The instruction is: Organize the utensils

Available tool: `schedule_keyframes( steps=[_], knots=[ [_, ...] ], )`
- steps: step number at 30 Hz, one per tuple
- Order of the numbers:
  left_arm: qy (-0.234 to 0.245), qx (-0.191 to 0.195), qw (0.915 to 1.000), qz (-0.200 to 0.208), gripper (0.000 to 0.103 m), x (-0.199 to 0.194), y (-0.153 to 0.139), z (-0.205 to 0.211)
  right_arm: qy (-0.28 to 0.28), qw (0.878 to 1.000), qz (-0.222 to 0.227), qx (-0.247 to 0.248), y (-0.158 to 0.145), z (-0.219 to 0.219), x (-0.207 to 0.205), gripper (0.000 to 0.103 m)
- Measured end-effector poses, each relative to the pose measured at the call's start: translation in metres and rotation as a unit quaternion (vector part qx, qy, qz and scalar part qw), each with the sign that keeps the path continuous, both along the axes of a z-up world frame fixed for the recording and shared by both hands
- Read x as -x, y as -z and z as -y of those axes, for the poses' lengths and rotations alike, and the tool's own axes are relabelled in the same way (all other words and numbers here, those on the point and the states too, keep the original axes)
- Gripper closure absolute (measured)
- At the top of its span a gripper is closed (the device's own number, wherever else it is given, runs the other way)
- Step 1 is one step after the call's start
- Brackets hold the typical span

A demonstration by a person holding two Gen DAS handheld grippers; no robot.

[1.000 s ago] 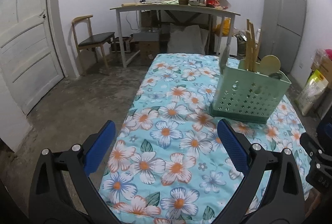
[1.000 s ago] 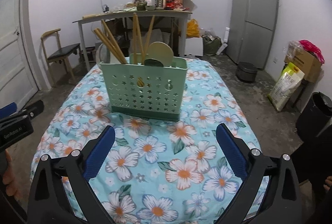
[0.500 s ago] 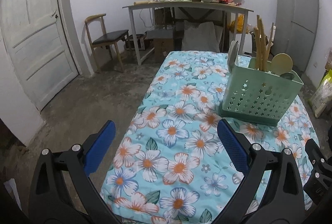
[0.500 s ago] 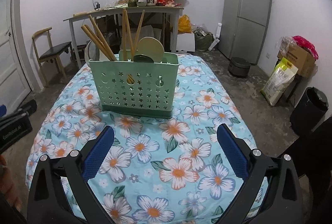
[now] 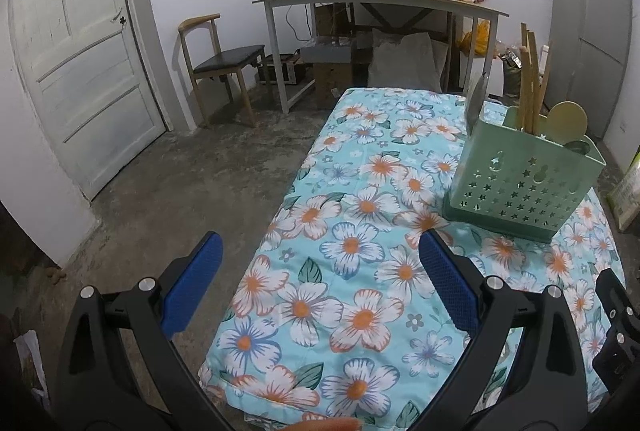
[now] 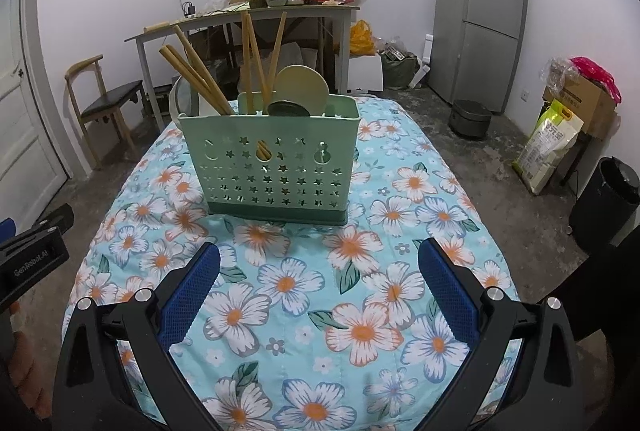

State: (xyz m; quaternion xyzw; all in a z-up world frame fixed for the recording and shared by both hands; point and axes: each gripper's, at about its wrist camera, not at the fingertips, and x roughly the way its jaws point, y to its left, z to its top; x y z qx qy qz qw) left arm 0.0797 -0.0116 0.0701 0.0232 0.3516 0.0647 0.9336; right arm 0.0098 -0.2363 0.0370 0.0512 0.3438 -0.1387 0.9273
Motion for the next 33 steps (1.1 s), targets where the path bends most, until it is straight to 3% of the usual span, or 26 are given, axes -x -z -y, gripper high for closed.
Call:
schedule_keyframes(
  steps=[33],
  knots=[
    [0.007, -0.005, 0.9998, -0.016, 0.008, -0.0022, 0.0004, 0.002, -0.008, 1.0, 0.0, -0.011, -0.0023, -0.0006, -0.002, 0.006]
  ],
)
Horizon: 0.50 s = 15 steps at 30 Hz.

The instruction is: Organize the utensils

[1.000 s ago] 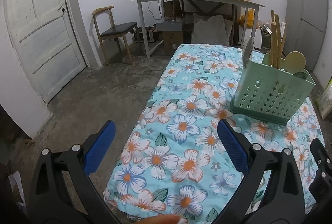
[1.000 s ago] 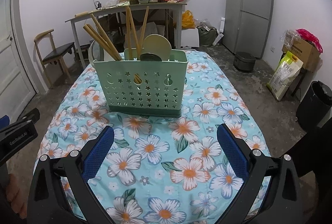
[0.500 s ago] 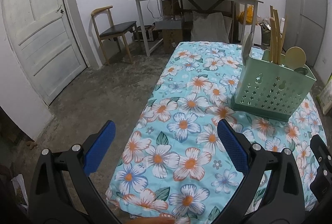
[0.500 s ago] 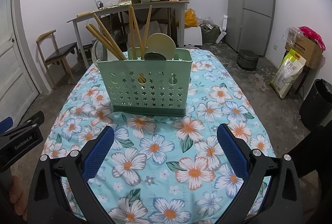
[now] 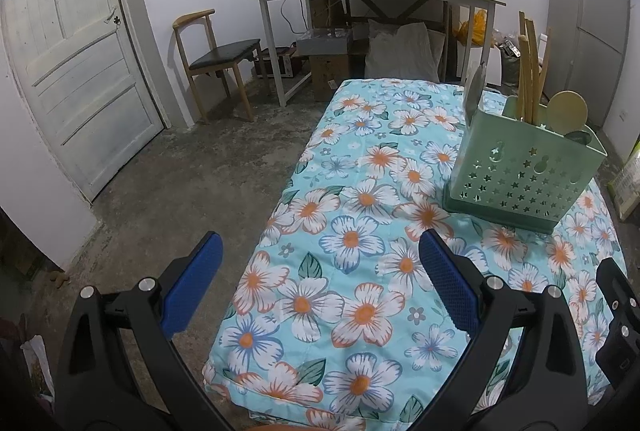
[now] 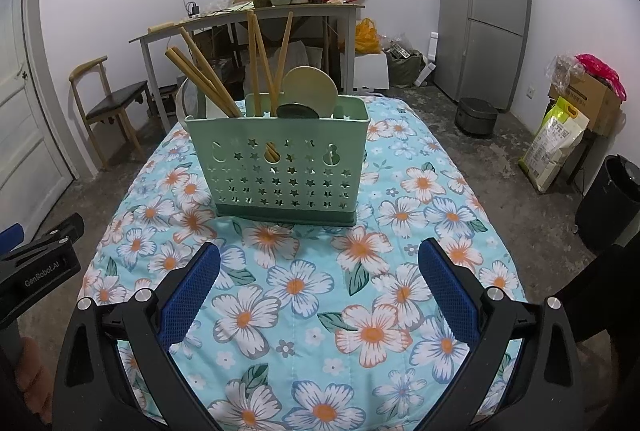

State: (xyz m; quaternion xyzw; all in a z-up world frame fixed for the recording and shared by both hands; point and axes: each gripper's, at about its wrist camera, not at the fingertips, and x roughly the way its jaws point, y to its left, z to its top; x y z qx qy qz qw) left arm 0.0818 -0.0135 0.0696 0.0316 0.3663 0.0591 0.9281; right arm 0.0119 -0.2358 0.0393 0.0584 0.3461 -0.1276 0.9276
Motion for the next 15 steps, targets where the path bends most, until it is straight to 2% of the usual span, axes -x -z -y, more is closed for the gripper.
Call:
schedule_keyframes(
  steps=[15],
  knots=[
    [0.01, 0.004, 0.9999, -0.009, 0.008, -0.0014, 0.0017, 0.0022, 0.0, 1.0, 0.0, 0.0, -0.0004, -0.0005, -0.0002, 0.007]
  ],
)
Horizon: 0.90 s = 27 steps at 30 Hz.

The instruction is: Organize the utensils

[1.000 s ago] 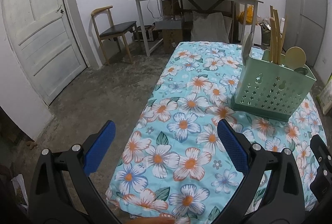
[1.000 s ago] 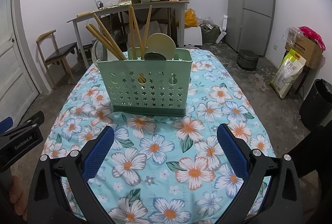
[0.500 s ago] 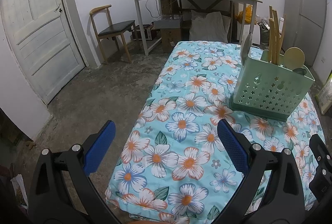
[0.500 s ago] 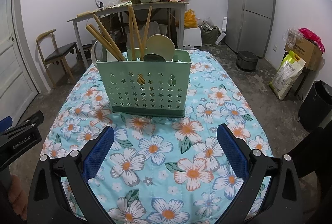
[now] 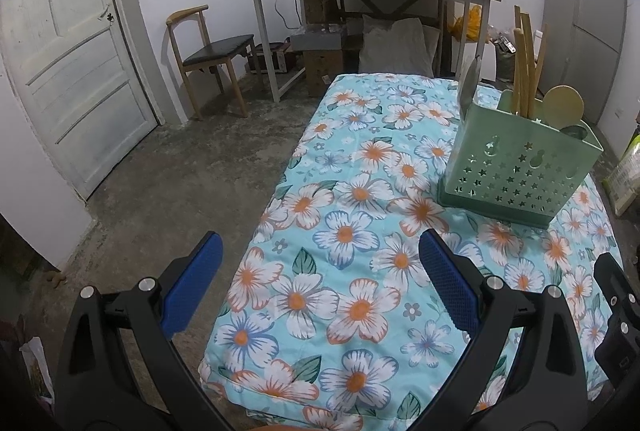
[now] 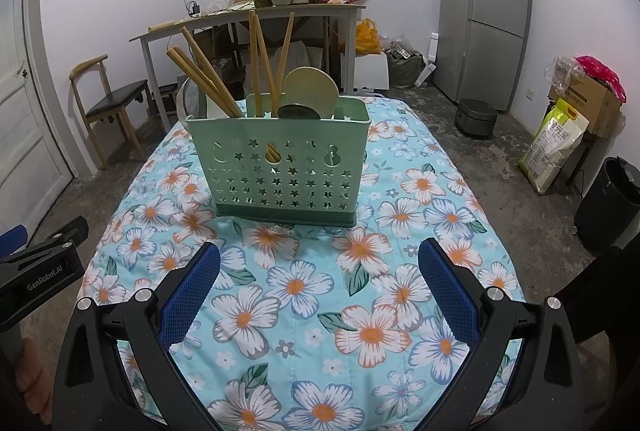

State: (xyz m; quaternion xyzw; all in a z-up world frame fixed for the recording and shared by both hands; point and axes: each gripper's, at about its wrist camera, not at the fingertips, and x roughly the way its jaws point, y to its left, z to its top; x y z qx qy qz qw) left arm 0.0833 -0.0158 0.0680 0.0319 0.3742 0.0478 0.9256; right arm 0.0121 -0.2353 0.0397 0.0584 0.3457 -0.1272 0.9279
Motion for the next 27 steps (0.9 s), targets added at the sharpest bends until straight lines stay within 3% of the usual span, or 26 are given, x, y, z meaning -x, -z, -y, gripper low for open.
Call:
schedule_keyframes(
  steps=[27],
  knots=[
    [0.005, 0.006, 1.0, -0.005, 0.008, 0.0005, 0.0045, 0.0037, 0.002, 1.0, -0.001, 0.002, -0.0011, 0.0005, 0.0006, 0.006]
  ],
)
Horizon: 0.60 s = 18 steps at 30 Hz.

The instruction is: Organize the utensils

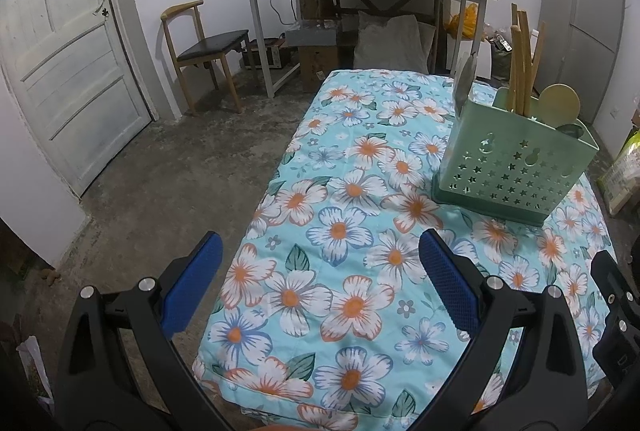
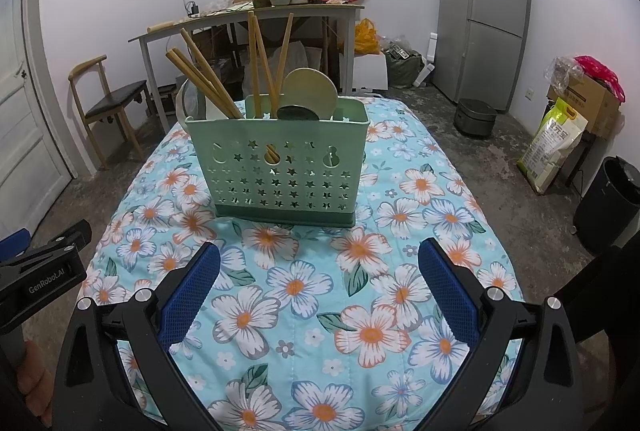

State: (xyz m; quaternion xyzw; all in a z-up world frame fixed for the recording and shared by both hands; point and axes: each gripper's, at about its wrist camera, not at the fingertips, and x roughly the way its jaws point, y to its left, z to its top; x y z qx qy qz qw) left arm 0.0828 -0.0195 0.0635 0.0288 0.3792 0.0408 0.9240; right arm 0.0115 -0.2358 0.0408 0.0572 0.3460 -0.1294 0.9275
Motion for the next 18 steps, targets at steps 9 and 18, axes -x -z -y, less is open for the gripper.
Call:
schedule_keyframes(
  steps=[9, 18],
  knots=[
    [0.004, 0.002, 1.0, -0.004, 0.008, -0.0011, -0.0013, -0.0009, 0.0, 1.0, 0.0, 0.0, 0.0002, 0.0001, -0.0001, 0.006],
    [0.004, 0.003, 1.0, -0.005, 0.008, -0.001, -0.0009, -0.0016, 0.001, 1.0, -0.001, -0.001, -0.0001, 0.0004, 0.0, 0.007]
  ],
)
